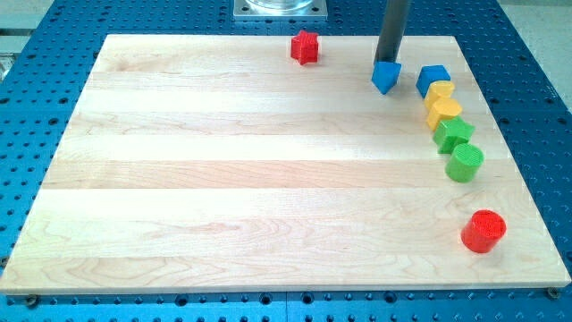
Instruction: Push the blue cube into the red star
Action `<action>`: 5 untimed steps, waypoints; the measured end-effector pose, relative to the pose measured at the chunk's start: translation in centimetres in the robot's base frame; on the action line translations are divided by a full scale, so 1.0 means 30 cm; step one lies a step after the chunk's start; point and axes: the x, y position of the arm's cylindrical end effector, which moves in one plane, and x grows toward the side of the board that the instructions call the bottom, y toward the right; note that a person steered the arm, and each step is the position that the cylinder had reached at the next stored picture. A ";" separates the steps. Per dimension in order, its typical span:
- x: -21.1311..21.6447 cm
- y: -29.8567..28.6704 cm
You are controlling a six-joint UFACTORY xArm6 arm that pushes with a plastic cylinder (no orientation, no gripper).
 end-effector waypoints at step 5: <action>0.262 0.109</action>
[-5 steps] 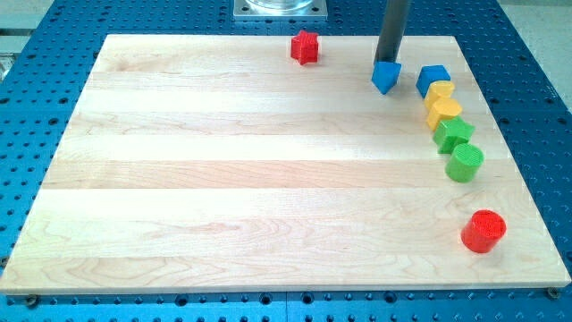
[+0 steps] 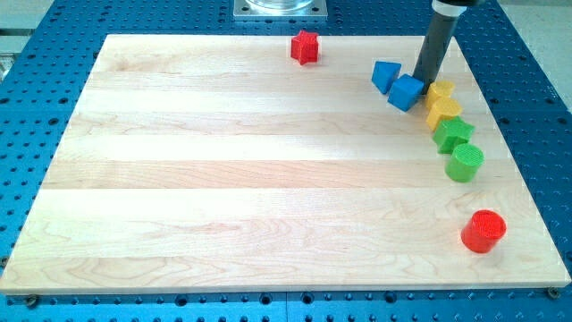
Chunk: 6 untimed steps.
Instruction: Push the blue cube into the red star
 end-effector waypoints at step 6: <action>0.160 -0.358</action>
